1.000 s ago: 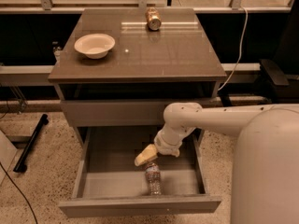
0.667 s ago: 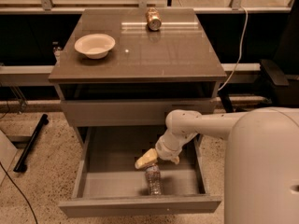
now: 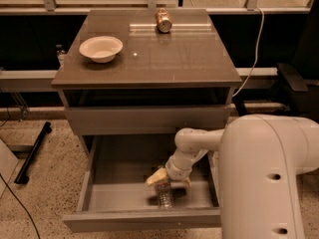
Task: Pick water bottle from middle drawer and place on counter
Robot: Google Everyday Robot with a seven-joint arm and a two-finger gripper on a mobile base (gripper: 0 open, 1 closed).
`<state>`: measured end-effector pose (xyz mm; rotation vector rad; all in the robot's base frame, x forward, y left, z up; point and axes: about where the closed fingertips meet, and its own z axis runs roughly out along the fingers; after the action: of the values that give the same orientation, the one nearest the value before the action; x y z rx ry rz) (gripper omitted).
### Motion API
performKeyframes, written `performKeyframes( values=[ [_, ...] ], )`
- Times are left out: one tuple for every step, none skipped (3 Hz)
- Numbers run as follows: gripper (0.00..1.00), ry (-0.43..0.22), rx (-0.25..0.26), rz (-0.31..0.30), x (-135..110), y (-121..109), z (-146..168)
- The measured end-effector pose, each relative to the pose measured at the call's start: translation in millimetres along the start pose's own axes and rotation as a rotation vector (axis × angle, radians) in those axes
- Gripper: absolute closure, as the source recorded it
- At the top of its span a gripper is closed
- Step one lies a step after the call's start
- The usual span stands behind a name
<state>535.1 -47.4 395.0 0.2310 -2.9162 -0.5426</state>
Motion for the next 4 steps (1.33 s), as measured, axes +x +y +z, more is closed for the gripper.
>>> performKeyframes(
  values=[
    [0.16, 0.052, 0.021, 0.041, 4, -5, 15],
    [0.39, 0.072, 0.051, 0.054, 5, -5, 17],
    [0.62, 0.091, 0.065, 0.063, 7, -4, 19],
    [0.93, 0.071, 0.012, 0.073, 9, 1, 9]
  ],
)
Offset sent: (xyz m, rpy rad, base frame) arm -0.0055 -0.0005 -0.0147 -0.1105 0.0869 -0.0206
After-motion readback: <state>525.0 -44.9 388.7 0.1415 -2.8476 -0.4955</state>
